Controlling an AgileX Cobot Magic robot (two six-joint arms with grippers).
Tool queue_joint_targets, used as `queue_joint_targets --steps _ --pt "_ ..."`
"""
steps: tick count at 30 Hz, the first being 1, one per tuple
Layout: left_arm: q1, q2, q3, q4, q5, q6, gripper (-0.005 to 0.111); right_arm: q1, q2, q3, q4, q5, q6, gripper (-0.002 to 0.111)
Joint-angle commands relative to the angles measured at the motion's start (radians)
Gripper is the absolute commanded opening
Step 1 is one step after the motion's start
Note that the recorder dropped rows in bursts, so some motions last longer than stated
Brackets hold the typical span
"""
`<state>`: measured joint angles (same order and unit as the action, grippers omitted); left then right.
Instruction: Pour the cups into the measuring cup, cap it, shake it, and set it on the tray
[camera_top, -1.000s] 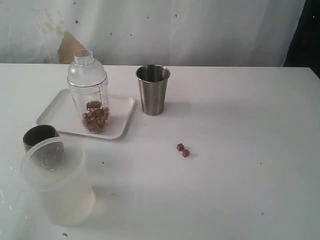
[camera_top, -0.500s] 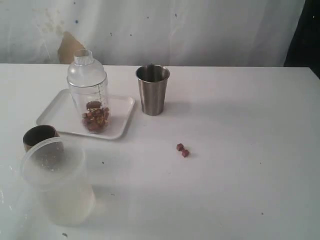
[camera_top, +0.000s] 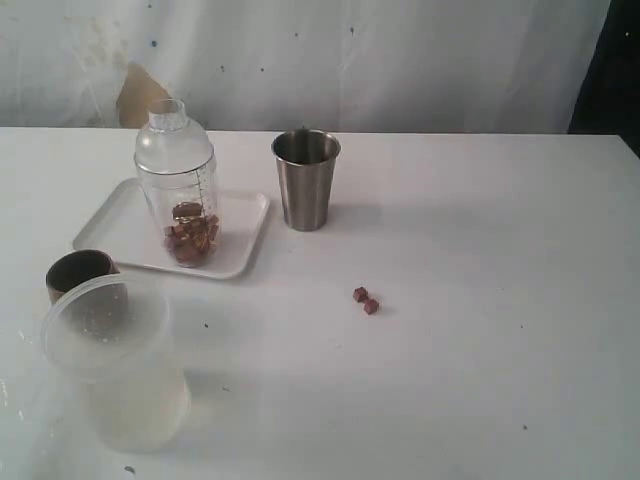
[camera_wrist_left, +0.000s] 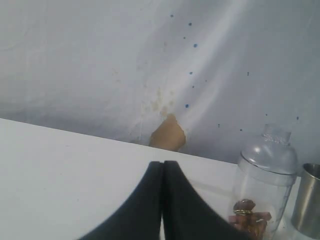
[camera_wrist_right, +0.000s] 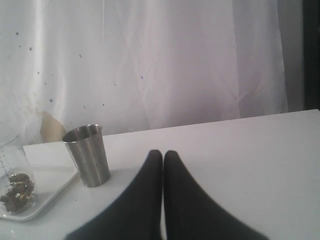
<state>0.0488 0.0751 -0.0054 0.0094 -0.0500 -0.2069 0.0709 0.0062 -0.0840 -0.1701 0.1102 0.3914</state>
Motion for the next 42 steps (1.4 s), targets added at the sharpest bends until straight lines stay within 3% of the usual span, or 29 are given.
queue_joint_targets --steps 1,16,21,29,34,42 --pt "-0.002 -0.004 0.005 0.002 -0.009 0.002 0.000 0.002 -0.006 0.003 -0.004 0.005 0.004 0.000" --pt "-0.002 -0.004 0.005 0.002 -0.009 0.002 0.000 0.002 -0.006 0.003 -0.013 0.005 -0.001 0.000" --pt "-0.002 -0.004 0.005 0.002 -0.009 0.002 0.000 -0.004 -0.006 0.003 -0.029 0.043 -0.198 0.000" --pt "-0.002 -0.004 0.005 0.002 -0.009 0.002 0.000 -0.120 -0.006 0.084 -0.014 0.049 -0.257 0.000" --pt "-0.002 -0.004 0.005 0.002 -0.009 0.002 0.000 -0.124 -0.006 0.084 -0.009 0.208 -0.298 0.000" --pt "-0.002 -0.004 0.005 0.002 -0.009 0.002 0.000 -0.122 -0.006 0.084 0.046 0.231 -0.279 0.000"
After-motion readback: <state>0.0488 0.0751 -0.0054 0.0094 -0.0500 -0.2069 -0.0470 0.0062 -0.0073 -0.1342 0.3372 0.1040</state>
